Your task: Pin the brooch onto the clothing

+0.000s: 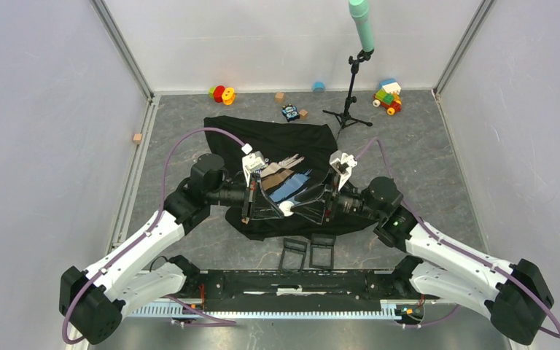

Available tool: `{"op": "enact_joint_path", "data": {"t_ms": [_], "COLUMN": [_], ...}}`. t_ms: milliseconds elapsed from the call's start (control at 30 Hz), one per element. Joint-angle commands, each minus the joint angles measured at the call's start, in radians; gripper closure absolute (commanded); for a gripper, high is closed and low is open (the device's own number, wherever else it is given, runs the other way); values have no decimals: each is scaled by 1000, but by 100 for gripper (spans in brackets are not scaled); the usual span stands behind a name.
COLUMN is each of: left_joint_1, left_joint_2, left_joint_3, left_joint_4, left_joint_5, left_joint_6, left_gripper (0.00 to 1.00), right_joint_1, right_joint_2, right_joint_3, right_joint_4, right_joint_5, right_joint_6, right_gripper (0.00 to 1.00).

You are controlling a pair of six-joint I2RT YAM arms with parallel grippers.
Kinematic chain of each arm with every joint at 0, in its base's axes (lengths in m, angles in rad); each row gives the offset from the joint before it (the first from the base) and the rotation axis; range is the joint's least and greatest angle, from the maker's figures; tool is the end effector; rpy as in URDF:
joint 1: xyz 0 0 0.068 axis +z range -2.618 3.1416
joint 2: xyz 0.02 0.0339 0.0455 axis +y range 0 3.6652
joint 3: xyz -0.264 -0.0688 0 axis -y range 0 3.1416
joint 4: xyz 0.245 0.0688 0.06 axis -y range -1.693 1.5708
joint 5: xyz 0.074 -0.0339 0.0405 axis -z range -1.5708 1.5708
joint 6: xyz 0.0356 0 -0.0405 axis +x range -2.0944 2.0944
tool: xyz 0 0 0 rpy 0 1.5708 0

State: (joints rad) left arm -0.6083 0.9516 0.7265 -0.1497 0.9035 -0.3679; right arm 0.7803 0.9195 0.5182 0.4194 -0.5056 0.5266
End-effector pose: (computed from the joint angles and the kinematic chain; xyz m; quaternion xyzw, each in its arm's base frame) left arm 0.1550 -0.1420 0.2971 0.3332 0.7087 -0.5562 0.2782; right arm 0.1400 0.1628 0.2849 -0.2628 0.6504 0.5591 0.4419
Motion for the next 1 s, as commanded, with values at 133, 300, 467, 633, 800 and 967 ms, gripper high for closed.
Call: {"op": "enact_joint_path", "data": {"t_ms": [133, 300, 467, 633, 800, 967], "left_joint_1": [-2, -2, -2, -3, -2, -2], "left_joint_2": [-11, -15, -18, -35, -58, -77], "left_joint_3": [-1, -4, -5, -6, -16, -25], "left_joint_4": [68, 74, 79, 85, 108, 116], "left_joint_5": [67, 75, 69, 43, 5, -60], "left_joint_6": [-23, -25, -31, -31, -47, -64], "left_gripper": [98, 98, 93, 54, 50, 56], "right_joint_1": [-2, -3, -3, -2, -3, -3], "right_joint_2": [24, 52, 66, 59, 63, 58], "right_joint_3": [-32, -38, -45, -113, -123, -127], "right_joint_4": [203, 239, 271, 444, 501, 507], "right_joint_5": [-117, -123, -115, -82, -67, -41], "right_joint_6": [92, 117, 137, 245, 285, 298], "right_gripper": [62, 73, 98, 100, 100, 100]}}
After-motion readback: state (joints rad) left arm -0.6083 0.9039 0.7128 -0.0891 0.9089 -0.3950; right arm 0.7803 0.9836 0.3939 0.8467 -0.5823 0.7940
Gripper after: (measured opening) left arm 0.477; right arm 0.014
